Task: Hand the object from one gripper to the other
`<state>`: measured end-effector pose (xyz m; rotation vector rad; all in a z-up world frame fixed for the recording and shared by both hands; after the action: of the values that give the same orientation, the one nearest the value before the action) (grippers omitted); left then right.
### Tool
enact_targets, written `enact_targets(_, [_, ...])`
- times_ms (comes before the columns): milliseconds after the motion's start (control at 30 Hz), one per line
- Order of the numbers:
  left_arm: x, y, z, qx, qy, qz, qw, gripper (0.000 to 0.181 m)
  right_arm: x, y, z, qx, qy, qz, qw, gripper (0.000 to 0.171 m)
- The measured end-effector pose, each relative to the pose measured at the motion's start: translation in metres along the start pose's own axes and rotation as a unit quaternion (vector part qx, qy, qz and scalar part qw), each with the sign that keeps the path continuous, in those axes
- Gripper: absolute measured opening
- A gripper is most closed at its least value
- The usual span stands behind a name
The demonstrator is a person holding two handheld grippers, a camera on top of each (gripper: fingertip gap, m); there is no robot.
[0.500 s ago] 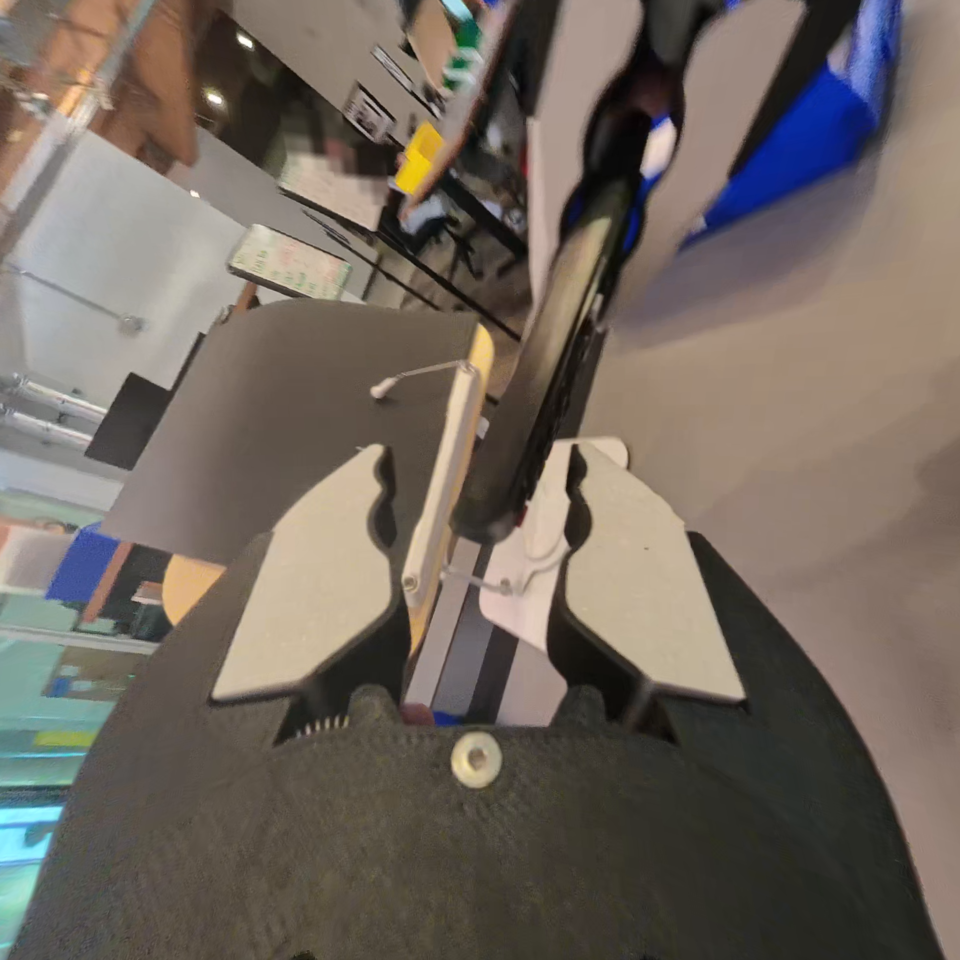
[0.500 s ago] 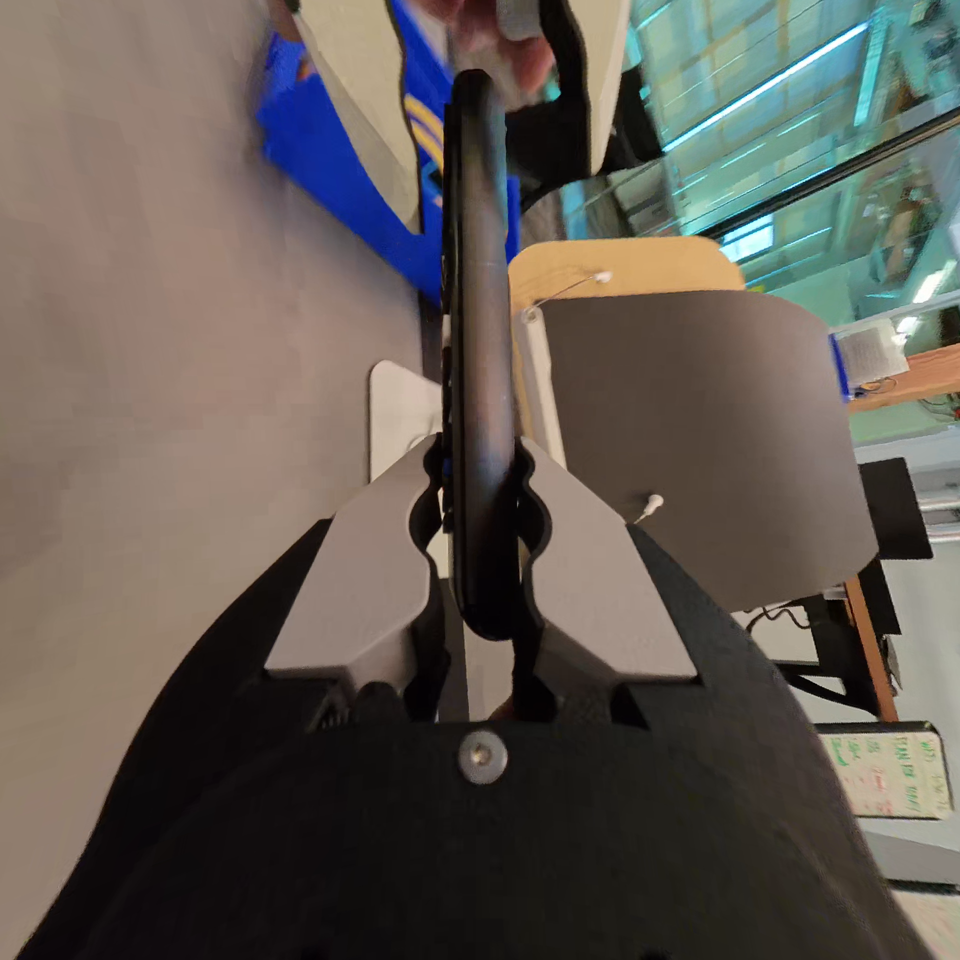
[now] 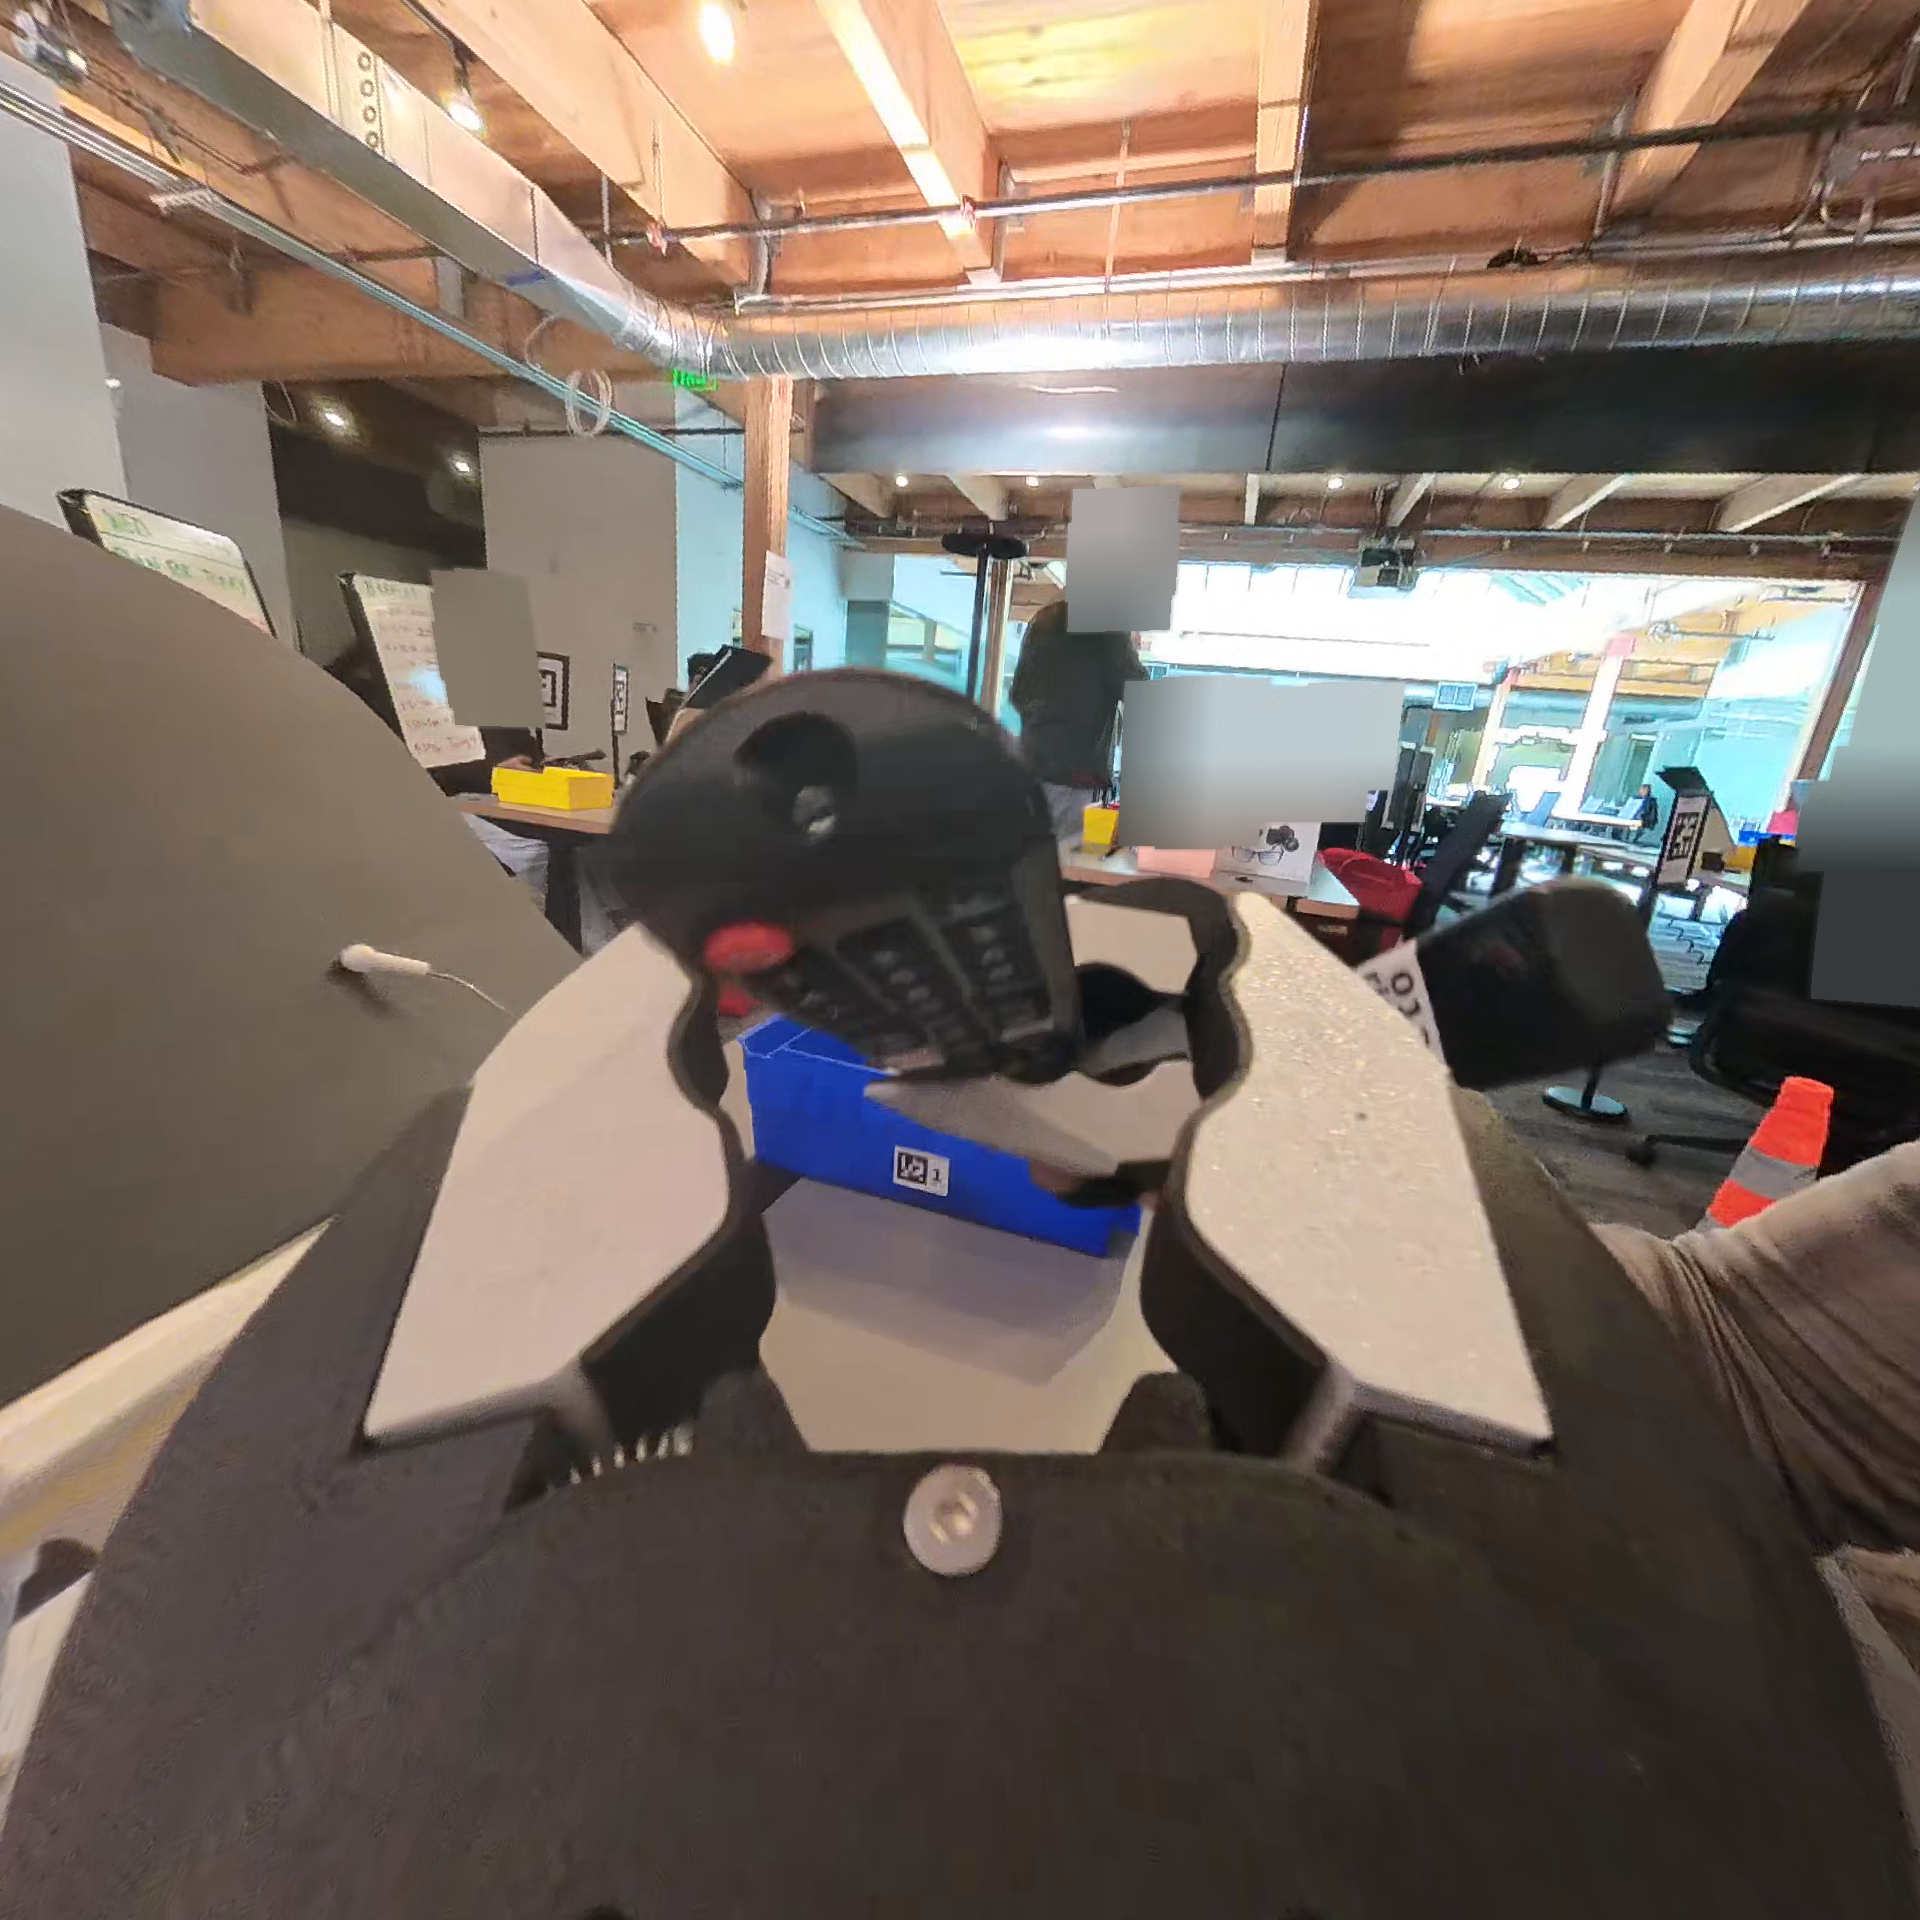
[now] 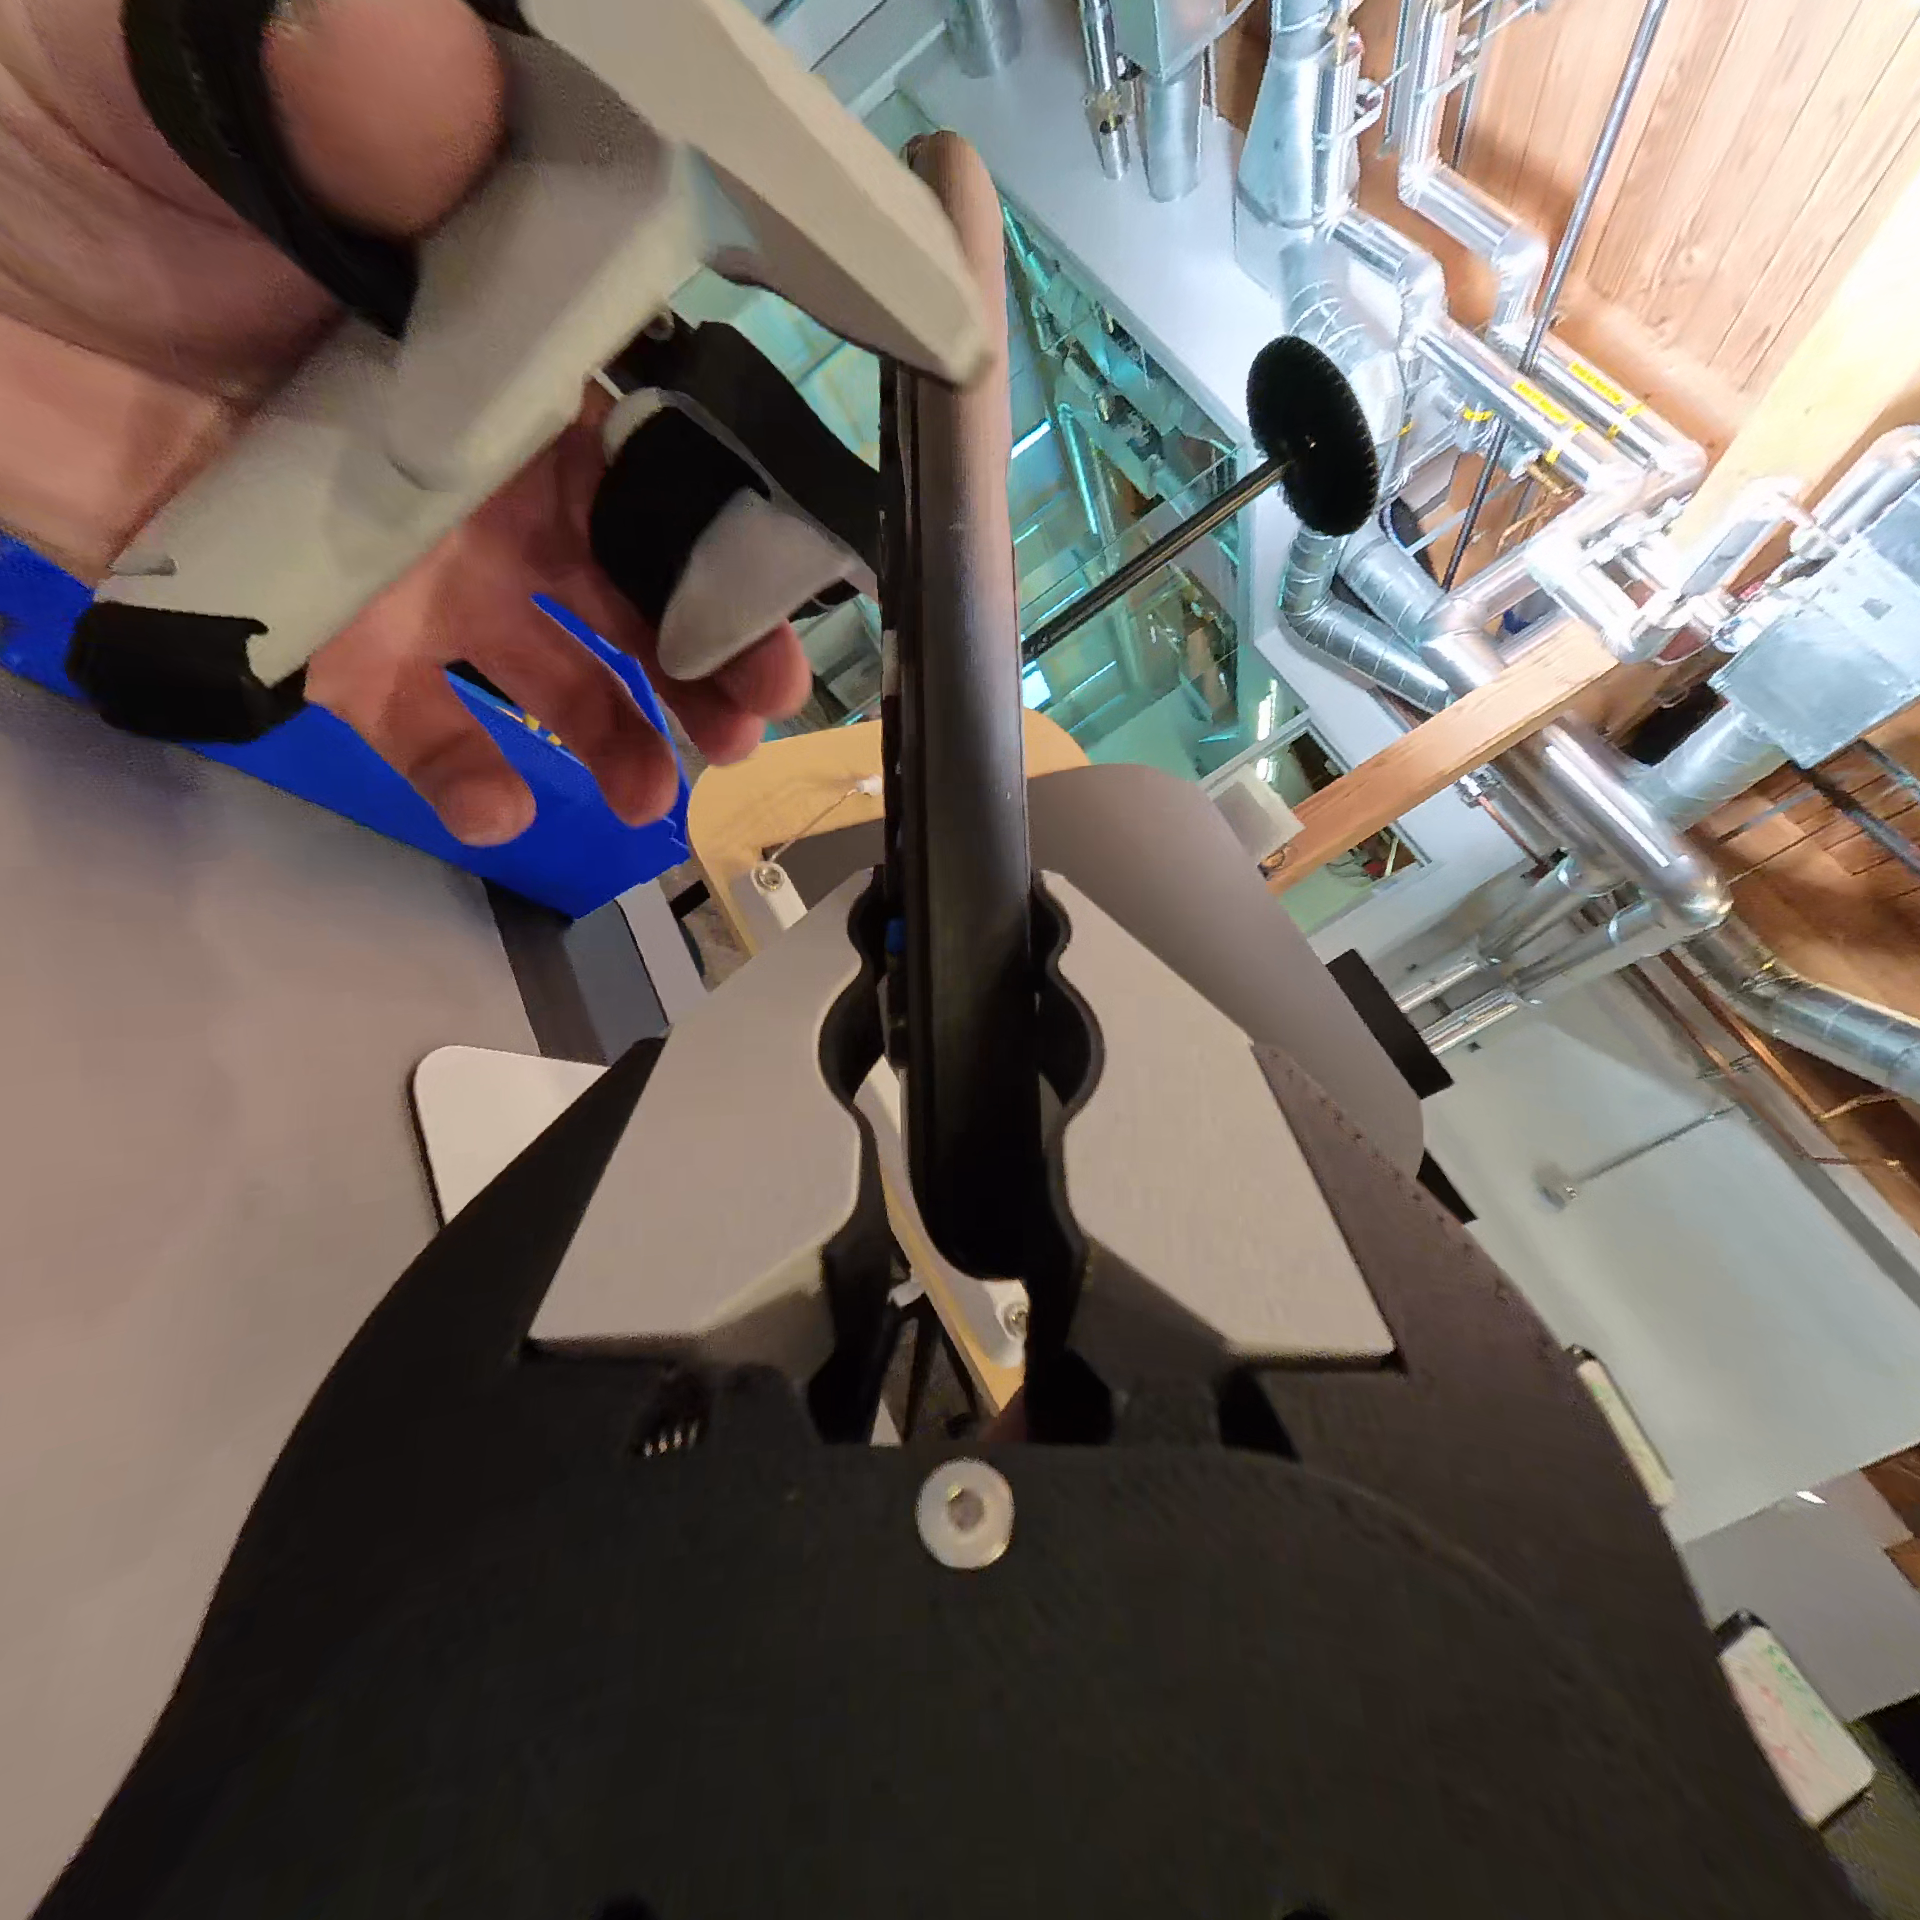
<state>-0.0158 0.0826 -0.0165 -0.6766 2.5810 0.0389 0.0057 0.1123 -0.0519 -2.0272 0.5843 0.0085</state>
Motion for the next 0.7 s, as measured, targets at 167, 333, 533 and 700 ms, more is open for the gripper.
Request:
enact_targets(167, [0.000,0.005,0.003,0.013,-0.027,-0.019,0.999,0.067,-0.010,0.018,-0.010,0.026,-0.015,0.024,0.999,0.022])
enact_targets(333, [0.001,0.003,0.000,0.012,-0.050,-0.016,0.999,0.063,-0.013,0.023,-0.011,0.015,-0.021,0.049,0.998,0.022])
enact_targets(533, [0.000,0.000,0.000,-0.014,-0.050,-0.019,0.998,0.062,-0.013,0.024,-0.011,0.021,-0.022,0.051,0.998,0.023])
enact_targets(700, [0.003,0.005,-0.003,-0.046,-0.045,-0.035,0.997,0.062,-0.014,0.029,-0.008,0.041,-0.013,0.038,0.998,0.038])
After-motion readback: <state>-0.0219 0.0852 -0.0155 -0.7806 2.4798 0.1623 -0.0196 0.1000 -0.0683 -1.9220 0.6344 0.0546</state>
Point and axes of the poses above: each gripper's, where its closed fingertips meet, x back along the fingers, z out of its underside, y = z × x across the jaws, the point moved 1 cm from there along x, back along the fingers, and after that the axes turned 9 degrees about -y, right-handed, at the moved point
